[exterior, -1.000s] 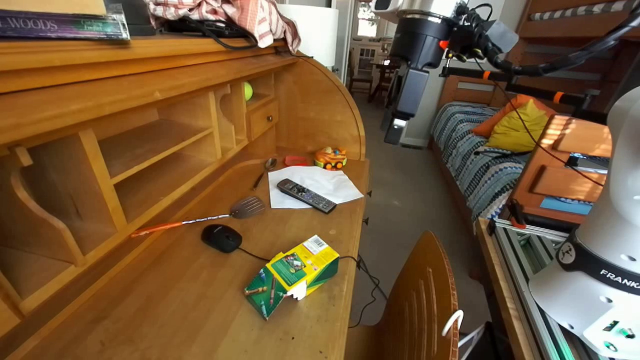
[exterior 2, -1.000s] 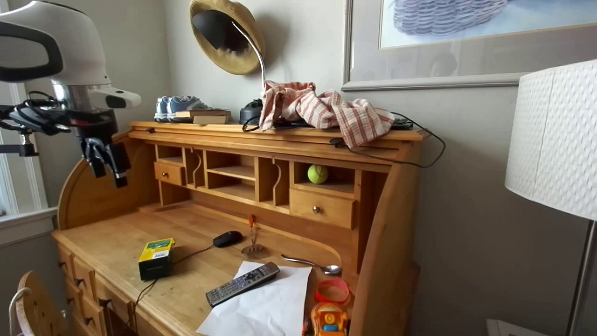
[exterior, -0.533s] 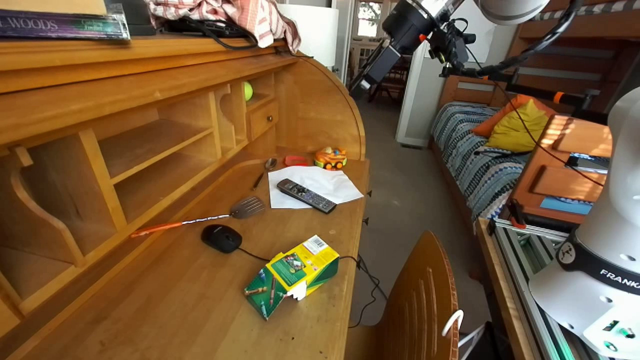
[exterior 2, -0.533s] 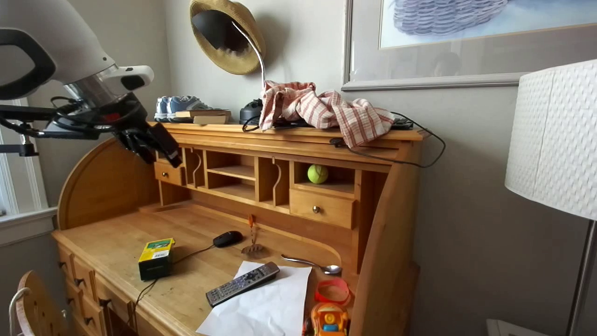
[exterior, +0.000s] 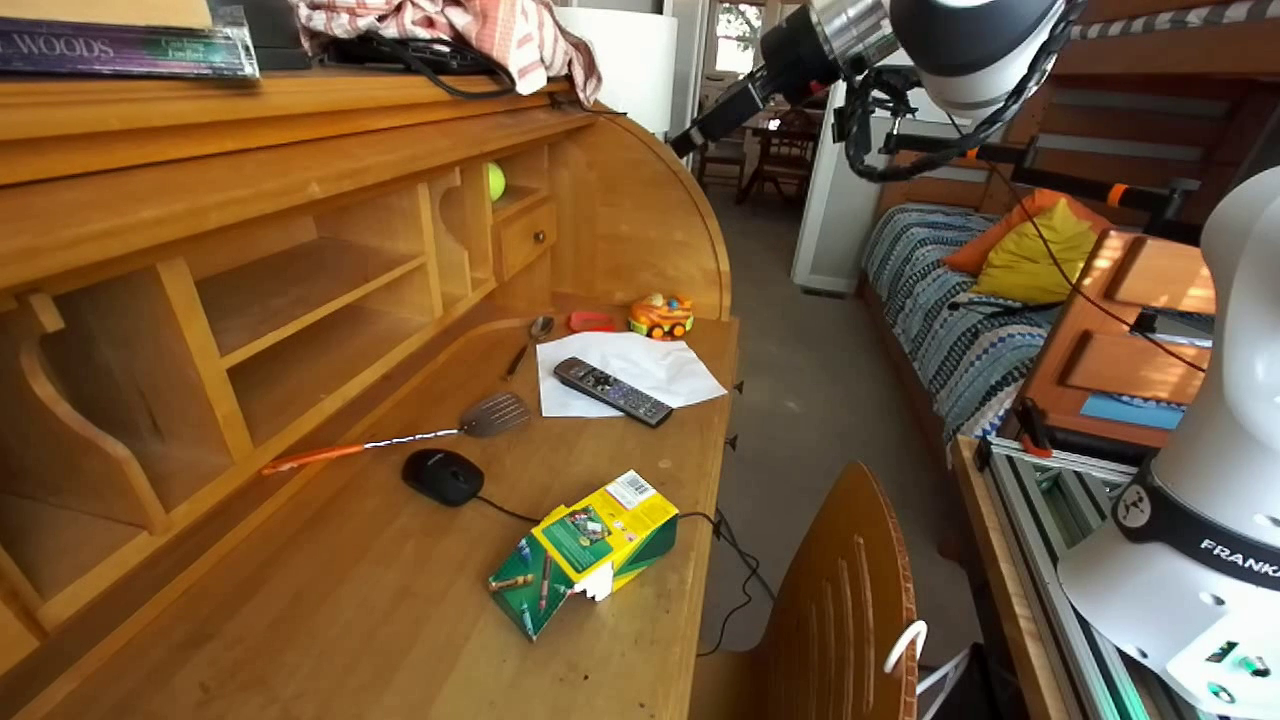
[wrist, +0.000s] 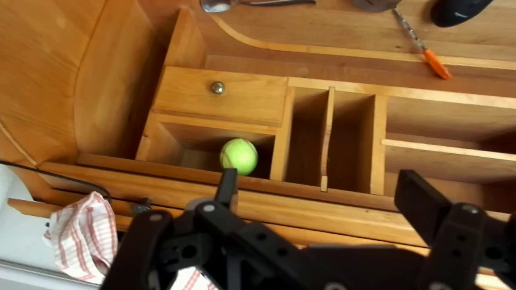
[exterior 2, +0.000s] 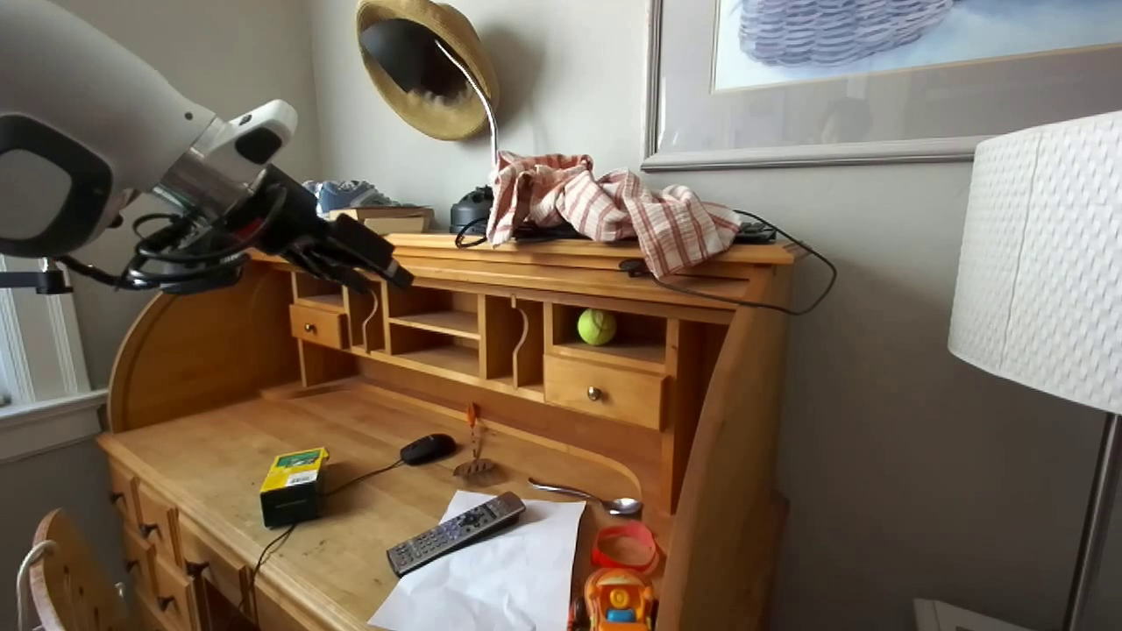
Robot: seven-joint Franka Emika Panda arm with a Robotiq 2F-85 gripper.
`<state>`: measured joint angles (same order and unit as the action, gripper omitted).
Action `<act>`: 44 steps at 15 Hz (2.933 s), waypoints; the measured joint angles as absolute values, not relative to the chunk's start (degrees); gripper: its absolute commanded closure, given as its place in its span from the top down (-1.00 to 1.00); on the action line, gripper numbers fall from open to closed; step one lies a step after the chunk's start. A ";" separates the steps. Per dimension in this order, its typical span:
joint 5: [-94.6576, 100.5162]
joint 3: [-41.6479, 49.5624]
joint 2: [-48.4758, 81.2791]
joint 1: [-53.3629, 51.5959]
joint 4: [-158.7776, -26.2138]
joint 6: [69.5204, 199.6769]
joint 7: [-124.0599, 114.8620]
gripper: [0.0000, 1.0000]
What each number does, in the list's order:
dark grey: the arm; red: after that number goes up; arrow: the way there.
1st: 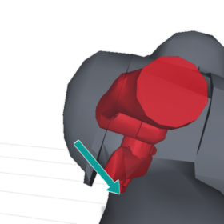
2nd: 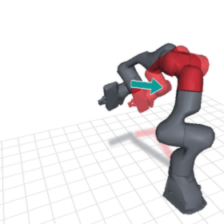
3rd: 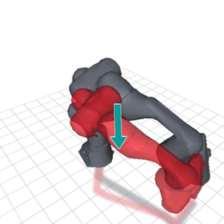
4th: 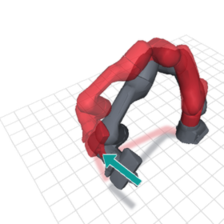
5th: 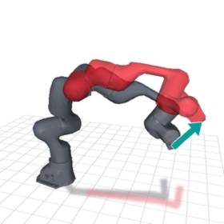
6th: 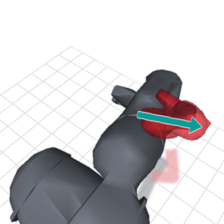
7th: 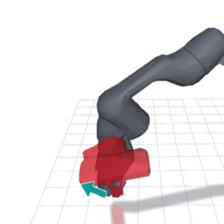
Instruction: Put the tennis ball on the table
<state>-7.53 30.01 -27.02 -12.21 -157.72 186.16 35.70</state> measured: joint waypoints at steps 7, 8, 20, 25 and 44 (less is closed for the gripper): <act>-7.75 30.92 -24.62 -12.80 -157.41 187.77 35.63 1.00; -7.78 31.81 -24.73 -13.58 -157.35 189.55 35.62 1.00; 11.42 83.02 -32.43 -51.06 -157.10 212.71 35.47 1.00; 17.01 104.68 -40.31 -66.78 -152.32 215.25 41.67 1.00; 30.76 112.27 -58.67 -83.70 -137.96 222.57 40.47 1.00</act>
